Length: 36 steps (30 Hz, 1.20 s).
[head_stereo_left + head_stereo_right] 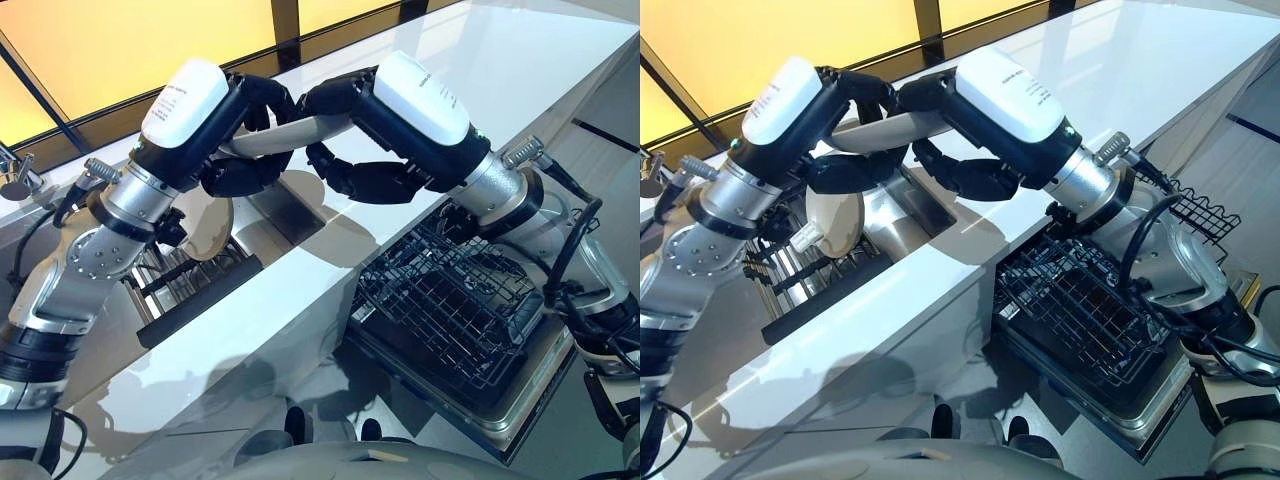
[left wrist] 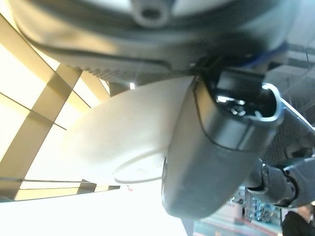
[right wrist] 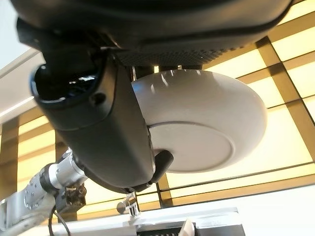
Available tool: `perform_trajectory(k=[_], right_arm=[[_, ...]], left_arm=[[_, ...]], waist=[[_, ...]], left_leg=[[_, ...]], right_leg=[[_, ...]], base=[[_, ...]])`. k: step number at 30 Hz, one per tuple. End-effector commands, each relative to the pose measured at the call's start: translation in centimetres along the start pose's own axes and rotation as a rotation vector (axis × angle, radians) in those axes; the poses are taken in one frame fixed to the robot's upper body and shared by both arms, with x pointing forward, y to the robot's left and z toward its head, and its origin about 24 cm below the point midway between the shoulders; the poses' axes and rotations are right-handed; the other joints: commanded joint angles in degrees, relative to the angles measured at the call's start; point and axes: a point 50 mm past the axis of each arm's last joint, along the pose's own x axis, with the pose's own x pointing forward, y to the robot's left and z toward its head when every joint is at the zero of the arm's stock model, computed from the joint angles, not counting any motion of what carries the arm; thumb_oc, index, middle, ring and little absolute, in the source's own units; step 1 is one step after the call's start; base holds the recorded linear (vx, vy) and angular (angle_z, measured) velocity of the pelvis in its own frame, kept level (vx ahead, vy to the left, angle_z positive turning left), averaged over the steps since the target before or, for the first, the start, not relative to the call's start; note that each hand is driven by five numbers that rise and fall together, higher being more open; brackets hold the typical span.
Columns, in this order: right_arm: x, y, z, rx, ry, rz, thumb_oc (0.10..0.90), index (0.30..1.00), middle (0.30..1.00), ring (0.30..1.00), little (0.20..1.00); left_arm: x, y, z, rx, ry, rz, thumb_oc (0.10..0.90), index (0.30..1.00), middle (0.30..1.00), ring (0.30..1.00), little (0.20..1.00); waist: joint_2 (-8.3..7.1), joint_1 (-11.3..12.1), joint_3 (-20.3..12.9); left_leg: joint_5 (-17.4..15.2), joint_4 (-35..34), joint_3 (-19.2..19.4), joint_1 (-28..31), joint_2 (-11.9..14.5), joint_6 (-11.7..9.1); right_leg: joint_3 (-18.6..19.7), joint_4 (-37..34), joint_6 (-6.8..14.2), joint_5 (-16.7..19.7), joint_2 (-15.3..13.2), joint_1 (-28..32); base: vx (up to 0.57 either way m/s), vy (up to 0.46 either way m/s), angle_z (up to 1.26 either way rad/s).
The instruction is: Pick up plates and place into dishwasher.
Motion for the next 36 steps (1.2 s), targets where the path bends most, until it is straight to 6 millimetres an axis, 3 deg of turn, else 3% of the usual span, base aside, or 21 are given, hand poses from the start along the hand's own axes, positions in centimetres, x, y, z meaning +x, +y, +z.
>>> perform_trajectory(k=[1, 11, 12, 13, 18, 23, 31, 36], right_arm=[[-0.2, -1.7, -2.0, -0.014, 0.118, -0.161, 0.1, 0.3, 0.3, 0.3, 0.2], [-1.3, -1.5, -3.3, -0.034, 0.204, -0.201, 0.1, 0.3, 0.3, 0.3, 0.2], [-1.4, -1.5, -3.4, -0.041, 0.209, -0.204, 0.1, 0.3, 0.3, 0.3, 0.2], [-1.6, -1.6, -3.6, -0.048, 0.218, -0.214, 0.1, 0.3, 0.3, 0.3, 0.2], [-2.5, -2.3, -4.4, -0.1, 0.263, -0.266, 0.1, 0.3, 0.3, 0.3, 0.2], [-4.7, -4.9, -6.1, -0.221, 0.378, -0.415, 0.1, 0.3, 0.3, 0.3, 0.2], [-9.4, -8.1, -8.7, -0.427, 0.616, -0.564, 0.1, 0.3, 0.3, 0.3, 0.2], [-13.6, -10.2, -10.1, -0.495, 0.82, -0.673, 0.1, 0.3, 0.3, 0.3, 0.2]], left_arm=[[1.2, 4.2, 4.6, -0.044, -0.347, 0.246, 0.1, 0.3, 0.3, 0.3, 0.2], [0.3, 4.9, 3.9, -0.091, -0.306, 0.347, 0.1, 0.3, 0.3, 0.3, 0.2], [0.3, 4.9, 3.6, -0.094, -0.275, 0.351, 0.35, 0.514, 0.514, 0.514, 0.45], [0.1, 4.9, 3.0, -0.103, -0.226, 0.351, 0.8, 0.9, 0.9, 0.9, 0.9], [-0.6, 4.8, 0.3, -0.062, -0.015, 0.348, 0.8, 0.9, 0.9, 0.9, 0.9], [-2.7, 5.8, -3.1, 0.148, 0.24, 0.352, 0.8, 0.9, 0.9, 0.9, 0.9], [-4.7, 7.3, -5.2, 0.224, 0.399, 0.307, 0.8, 0.9, 0.9, 0.9, 0.9], [-5.8, 8.2, -6.3, 0.254, 0.481, 0.277, 0.8, 0.9, 0.9, 0.9, 0.9]], waist=[[0.55, 1.11, -5.33], [0.68, 1.62, -4.93], [0.67, 1.65, -4.87], [0.65, 1.72, -4.8], [0.7, 1.78, -4.63], [0.73, 1.69, -4.22], [0.73, 1.16, -4.21], [0.75, 0.59, -4.37]], left_leg=[[-8.22, 0.15, 1.36, 2.12, -2.96, 1.25], [-8.21, 0.28, 0.15, 2.37, -3.08, 1.65], [-8.2, 0.29, -0.01, 2.38, -3.1, 1.65], [-8.23, 0.27, -0.22, 2.46, -3.14, 1.68], [-8.36, 0.31, -0.4, 2.7, -3.17, 1.73], [-8.47, 0.43, 0.27, 2.81, -2.92, 1.56], [-8.48, 0.35, 1.1, 2.72, -2.75, 1.38], [-8.69, 0.23, 1.83, 2.97, -2.58, 1.35]], right_leg=[[-2.18, 6.96, -0.22, -7.82, 4.3, -1.48], [-2.59, 9.66, -0.44, -9.33, 3.88, -1.84], [-2.61, 9.86, -0.44, -9.41, 3.86, -1.92], [-2.61, 9.97, -0.43, -9.42, 3.87, -1.96], [-2.69, 9.59, -0.49, -9.34, 4.01, -1.65], [-3.01, 8.35, -0.44, -8.84, 4.14, -1.05], [-2.97, 6.8, -0.24, -8.2, 4.44, -0.57], [-2.81, 6.42, -0.05, -8.09, 4.57, -0.42]], base=[[0.0, 0.0, 0.0], [0.02, -0.001, 0.06], [0.02, -0.008, 0.1], [0.02, -0.011, 0.06], [0.01, -0.008, 0.02], [0.0, -0.019, 0.05], [0.0, 0.0, 0.0], [0.01, -0.04, -0.01]])
